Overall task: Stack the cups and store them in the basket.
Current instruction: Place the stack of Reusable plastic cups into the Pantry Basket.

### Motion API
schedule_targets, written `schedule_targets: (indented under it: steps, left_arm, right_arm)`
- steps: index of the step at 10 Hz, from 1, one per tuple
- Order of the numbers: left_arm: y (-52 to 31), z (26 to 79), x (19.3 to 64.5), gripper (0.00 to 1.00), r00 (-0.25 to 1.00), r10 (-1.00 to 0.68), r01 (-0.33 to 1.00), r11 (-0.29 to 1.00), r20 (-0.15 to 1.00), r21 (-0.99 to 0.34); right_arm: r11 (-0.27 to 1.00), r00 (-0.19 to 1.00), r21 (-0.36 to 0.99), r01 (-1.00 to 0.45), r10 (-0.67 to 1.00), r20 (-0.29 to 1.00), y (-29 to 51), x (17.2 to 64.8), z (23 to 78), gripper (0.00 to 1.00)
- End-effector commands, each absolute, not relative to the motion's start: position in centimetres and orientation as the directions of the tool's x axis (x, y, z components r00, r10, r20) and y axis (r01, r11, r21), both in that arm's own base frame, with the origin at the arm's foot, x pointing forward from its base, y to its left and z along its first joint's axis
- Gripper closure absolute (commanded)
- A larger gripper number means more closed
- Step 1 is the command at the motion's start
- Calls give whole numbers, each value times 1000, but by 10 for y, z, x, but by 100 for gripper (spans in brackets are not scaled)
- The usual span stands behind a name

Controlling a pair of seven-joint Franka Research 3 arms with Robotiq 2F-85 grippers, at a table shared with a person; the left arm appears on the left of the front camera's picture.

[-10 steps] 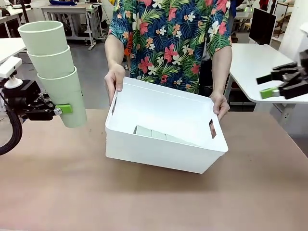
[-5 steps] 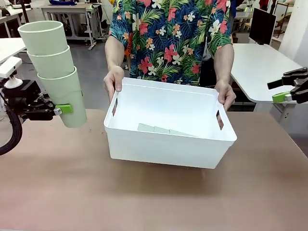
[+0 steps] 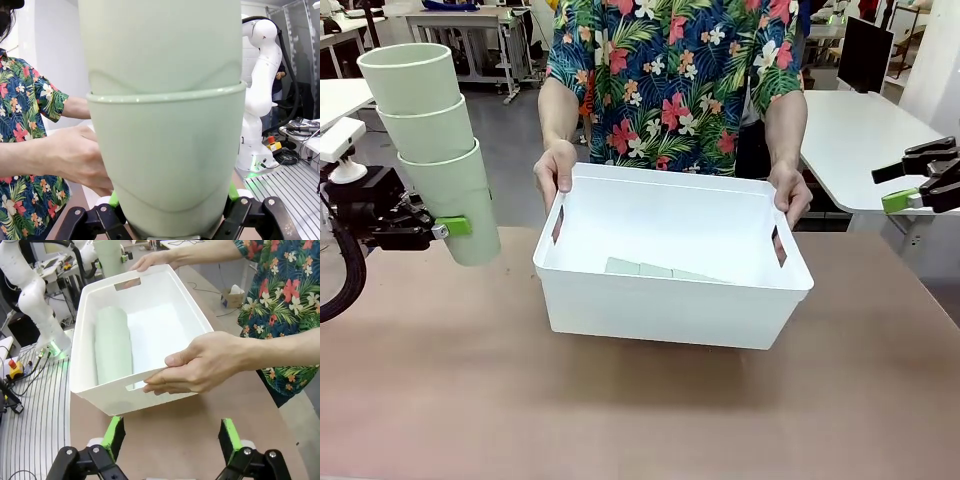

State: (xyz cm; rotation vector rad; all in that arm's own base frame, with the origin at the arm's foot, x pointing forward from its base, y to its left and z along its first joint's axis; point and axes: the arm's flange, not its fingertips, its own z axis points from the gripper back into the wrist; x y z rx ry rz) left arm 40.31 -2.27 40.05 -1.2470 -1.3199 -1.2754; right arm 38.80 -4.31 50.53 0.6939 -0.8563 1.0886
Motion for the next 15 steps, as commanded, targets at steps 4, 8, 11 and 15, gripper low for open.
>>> schedule_targets:
  steps: [4, 8, 11, 15]
  left_arm:
    - [-22, 406, 402, 16, -111, 85, 993, -37, 990, 115]
    - [-22, 406, 402, 16, -111, 85, 993, -37, 990, 115]
    - [-22, 406, 402, 16, -111, 85, 993, -37, 990, 115]
    - [-33, 433, 406, 16, -83, 2, 996, -17, 997, 83]
  right_arm:
    - [322, 213, 70, -944, 434, 875, -42, 386, 506, 0]
    - [322, 213, 70, -944, 434, 875, -42, 386, 506, 0]
    - [322, 213, 70, -944, 434, 875, -42, 386, 506, 0]
    - [322, 213, 70, -944, 434, 875, -42, 386, 506, 0]
